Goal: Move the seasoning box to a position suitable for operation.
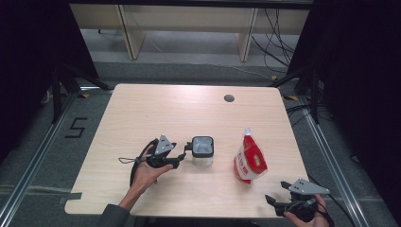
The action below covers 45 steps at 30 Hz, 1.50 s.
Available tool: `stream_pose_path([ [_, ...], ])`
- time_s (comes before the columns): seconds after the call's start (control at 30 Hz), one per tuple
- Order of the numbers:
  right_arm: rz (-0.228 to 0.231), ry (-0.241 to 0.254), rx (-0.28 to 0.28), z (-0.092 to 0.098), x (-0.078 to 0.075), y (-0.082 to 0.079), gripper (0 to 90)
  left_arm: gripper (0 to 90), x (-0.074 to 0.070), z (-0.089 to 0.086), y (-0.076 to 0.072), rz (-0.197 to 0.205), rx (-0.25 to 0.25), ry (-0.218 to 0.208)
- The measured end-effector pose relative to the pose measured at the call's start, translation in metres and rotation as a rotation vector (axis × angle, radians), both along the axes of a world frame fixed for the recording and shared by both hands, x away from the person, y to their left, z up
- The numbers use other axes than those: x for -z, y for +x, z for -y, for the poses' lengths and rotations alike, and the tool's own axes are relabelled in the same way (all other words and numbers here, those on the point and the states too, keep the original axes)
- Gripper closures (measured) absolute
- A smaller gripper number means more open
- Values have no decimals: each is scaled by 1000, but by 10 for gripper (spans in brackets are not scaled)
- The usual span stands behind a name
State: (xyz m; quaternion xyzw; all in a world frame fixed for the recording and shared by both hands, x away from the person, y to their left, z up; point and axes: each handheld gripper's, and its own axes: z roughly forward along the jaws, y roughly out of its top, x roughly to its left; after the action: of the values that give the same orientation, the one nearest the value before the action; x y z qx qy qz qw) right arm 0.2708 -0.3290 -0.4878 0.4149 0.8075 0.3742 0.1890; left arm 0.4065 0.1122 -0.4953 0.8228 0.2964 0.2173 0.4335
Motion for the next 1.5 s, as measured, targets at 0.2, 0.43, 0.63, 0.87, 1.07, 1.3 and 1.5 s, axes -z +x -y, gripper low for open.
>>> stream_pose_path([
  [0.2, -4, -3, -4, 0, 0, 0, 211, 435, 3, 10, 6, 1, 9, 6],
  [0.43, -12, 17, -11, 0, 2, 1, 211, 531, 6, 15, 10, 4, 46, 10],
  [0.63, -20, 28, 2, -1, 2, -1, 211, 663, 4, 17, 8, 29, 86, 17],
  [0.87, -21, 28, 1, -1, 1, -1, 214, 732, 3, 15, 7, 11, 84, -22],
  [1.07, -11, 22, -11, 0, 1, 1, 215, 733, 3, 13, 3, 9, 97, -14],
  [1.3, -13, 21, -13, 1, 1, 0, 219, 732, 4, 13, -3, 5, 96, -40],
  [1.5, -15, 23, -14, 1, 2, 0, 222, 730, 3, 12, -10, -11, 104, -40],
])
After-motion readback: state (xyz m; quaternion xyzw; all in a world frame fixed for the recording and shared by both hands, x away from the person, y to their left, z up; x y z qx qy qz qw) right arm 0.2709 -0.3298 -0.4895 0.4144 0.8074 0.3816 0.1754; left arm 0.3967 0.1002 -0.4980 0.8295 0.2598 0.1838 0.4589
